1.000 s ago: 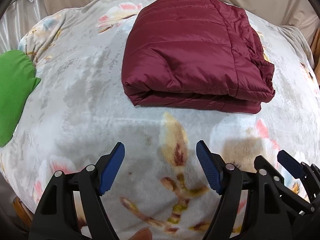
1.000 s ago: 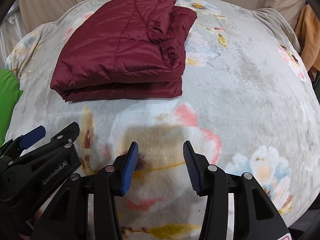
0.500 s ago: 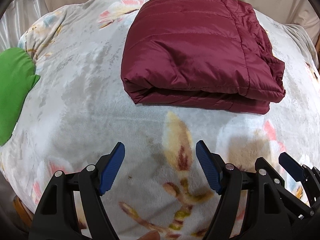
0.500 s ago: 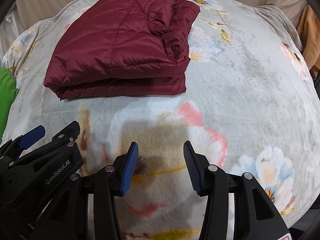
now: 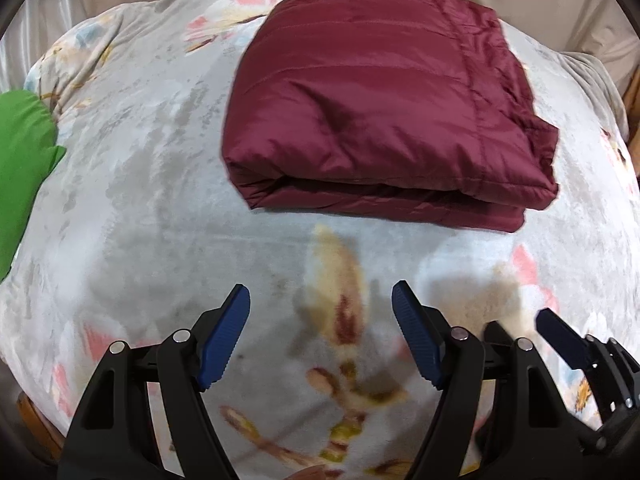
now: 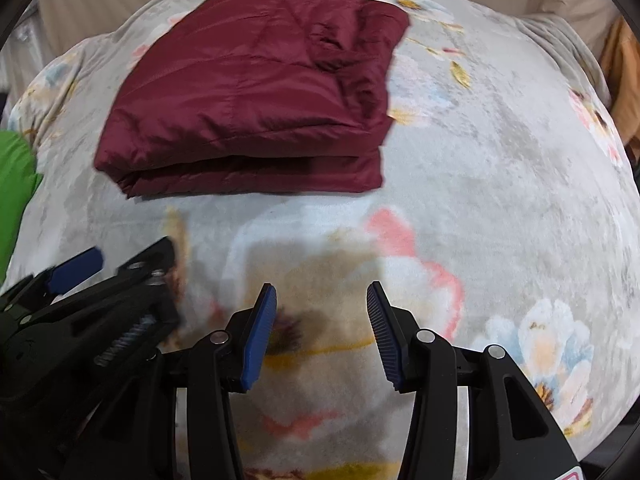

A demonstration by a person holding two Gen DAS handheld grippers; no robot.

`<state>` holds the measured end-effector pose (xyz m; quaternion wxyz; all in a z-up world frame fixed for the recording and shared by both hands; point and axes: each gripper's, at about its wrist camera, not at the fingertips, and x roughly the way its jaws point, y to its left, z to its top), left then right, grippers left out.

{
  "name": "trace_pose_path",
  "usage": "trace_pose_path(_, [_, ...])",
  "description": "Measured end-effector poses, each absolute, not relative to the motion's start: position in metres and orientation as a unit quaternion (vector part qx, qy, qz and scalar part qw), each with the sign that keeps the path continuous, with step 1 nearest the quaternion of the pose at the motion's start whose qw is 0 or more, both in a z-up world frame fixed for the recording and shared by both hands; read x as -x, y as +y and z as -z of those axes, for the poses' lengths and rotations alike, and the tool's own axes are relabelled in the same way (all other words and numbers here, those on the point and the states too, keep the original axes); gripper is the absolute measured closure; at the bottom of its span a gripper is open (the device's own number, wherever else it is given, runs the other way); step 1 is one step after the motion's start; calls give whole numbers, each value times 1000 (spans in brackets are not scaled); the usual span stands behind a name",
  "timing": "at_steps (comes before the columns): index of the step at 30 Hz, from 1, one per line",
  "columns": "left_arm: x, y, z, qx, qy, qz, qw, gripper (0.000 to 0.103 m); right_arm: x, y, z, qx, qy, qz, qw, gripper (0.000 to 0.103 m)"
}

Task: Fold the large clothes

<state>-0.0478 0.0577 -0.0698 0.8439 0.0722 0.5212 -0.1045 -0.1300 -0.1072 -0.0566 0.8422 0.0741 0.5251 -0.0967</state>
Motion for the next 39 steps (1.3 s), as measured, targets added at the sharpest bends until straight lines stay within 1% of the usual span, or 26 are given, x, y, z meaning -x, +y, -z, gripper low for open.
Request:
trace_pose_path(8, [41, 66, 68, -77, 515, 72, 850, 32, 131, -120, 45, -83, 505, 117, 851, 56])
trace_pose_path(17, [43, 59, 68, -84, 518, 78, 848, 33, 126, -119, 47, -81, 511, 110, 849, 56])
trace_pose_path(23, [43, 60, 72, -90, 518, 67, 848, 31, 125, -119, 48, -79, 511, 109, 849, 56])
trace_pose_path(27, [46, 60, 71, -99, 508, 56, 854, 27, 125, -120, 49, -79, 513, 108, 848, 56])
trace_pose_path(35, [41, 63, 77, -90, 527, 66, 842, 27, 125, -119, 50, -80, 514, 110, 847, 56])
trace_pose_path(39, [42, 63, 76, -96, 521, 60, 846, 27, 126, -117, 50, -78, 513, 110, 848, 56])
